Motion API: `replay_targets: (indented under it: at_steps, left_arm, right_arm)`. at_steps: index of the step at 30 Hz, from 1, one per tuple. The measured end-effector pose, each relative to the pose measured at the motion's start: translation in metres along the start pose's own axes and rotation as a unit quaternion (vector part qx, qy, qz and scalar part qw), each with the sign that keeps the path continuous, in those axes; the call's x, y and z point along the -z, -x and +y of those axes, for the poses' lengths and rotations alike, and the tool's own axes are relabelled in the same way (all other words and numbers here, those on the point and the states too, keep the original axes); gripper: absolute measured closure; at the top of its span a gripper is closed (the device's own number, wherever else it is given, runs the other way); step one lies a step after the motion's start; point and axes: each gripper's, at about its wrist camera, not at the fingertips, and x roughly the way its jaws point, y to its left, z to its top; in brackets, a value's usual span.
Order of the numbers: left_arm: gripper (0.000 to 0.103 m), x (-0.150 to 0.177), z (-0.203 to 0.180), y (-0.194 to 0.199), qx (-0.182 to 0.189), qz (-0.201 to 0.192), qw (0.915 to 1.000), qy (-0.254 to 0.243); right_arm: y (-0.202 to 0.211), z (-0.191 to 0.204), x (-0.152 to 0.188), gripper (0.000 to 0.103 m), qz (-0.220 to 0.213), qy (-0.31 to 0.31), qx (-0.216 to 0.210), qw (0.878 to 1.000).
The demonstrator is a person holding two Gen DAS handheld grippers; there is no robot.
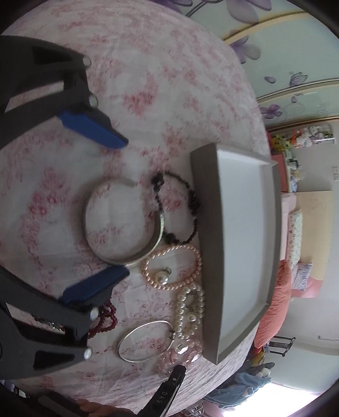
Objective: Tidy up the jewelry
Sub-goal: 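Grasp the pink bead bracelet with the right tool while the left tool grasps the silver cuff bangle, then carry the pink bracelet into the tray with the right tool while the left tool places the cuff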
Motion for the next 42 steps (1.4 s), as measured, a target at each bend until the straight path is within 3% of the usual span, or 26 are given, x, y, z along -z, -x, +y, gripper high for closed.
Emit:
replay_targets:
  at_steps: [5, 15, 19, 29, 42]
  left_arm:
    - [0.038, -0.004, 0.001, 0.000, -0.002, -0.018, 0.9998, -0.002]
    - [0.031, -0.002, 0.022, -0.001, -0.009, -0.017, 0.9998, 0.010]
    - [0.038, -0.001, 0.022, 0.000, -0.005, -0.025, 0.9996, 0.009]
    - [0.038, 0.007, 0.023, 0.005, 0.007, -0.033, 0.9994, 0.010]
    - [0.038, 0.015, 0.027, 0.034, 0.009, -0.090, 0.9959, 0.010]
  right_arm:
    - [-0.003, -0.001, -0.003, 0.086, 0.000, -0.003, -0.004, 1.000]
    - [-0.003, -0.003, -0.003, 0.086, 0.000, -0.004, -0.005, 1.000]
    - [-0.003, -0.003, -0.003, 0.086, 0.000, -0.004, -0.006, 1.000]
    - [-0.002, -0.008, -0.003, 0.089, -0.004, -0.014, -0.038, 0.999]
    - [0.045, 0.007, -0.002, 0.089, -0.082, 0.003, -0.104, 0.991]
